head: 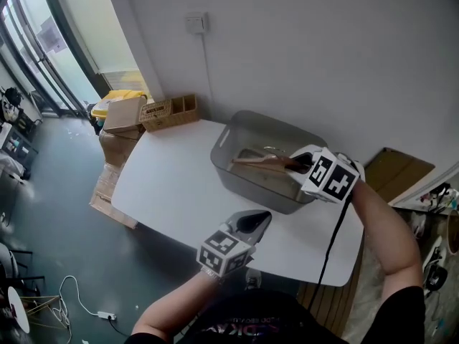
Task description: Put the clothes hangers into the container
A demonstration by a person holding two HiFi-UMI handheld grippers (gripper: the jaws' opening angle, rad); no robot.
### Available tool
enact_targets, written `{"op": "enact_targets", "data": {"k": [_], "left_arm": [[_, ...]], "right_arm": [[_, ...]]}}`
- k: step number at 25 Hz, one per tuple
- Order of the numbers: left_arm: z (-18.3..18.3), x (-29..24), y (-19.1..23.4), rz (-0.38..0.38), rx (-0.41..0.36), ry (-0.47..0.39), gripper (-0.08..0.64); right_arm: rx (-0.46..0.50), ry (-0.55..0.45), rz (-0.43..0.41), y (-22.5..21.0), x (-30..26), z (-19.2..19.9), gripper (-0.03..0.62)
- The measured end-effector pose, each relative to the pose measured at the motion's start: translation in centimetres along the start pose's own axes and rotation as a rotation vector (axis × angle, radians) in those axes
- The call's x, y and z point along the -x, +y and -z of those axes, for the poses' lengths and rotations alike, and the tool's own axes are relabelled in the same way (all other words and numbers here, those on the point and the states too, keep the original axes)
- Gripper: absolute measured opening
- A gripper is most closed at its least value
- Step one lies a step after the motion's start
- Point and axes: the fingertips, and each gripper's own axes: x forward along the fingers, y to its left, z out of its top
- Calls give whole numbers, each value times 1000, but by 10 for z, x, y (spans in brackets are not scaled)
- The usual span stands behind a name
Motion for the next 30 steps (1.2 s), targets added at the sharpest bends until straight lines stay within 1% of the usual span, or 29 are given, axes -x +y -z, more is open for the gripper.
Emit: {"op": "enact_targets", "data": {"k": [4, 6, 8, 16, 23, 30], "left_arm": [[5, -7, -3, -35, 15, -2, 5], [9, -9, -3, -52, 21, 0, 5], [13, -11, -3, -68, 26, 3, 5], [23, -14, 4, -112, 46, 29, 5], [29, -13, 16, -120, 68, 47, 5], [29, -21, 32, -123, 96, 49, 5]], "right_arm": [[93, 63, -70, 2, -22, 8, 57], [144, 82, -90, 1, -30, 10, 57], [170, 86, -106, -2, -39, 10, 57], [154, 86, -175, -10, -71, 16, 57], [109, 107, -210, -22, -99, 28, 57], [116, 114, -248, -29, -121, 29, 57]]}}
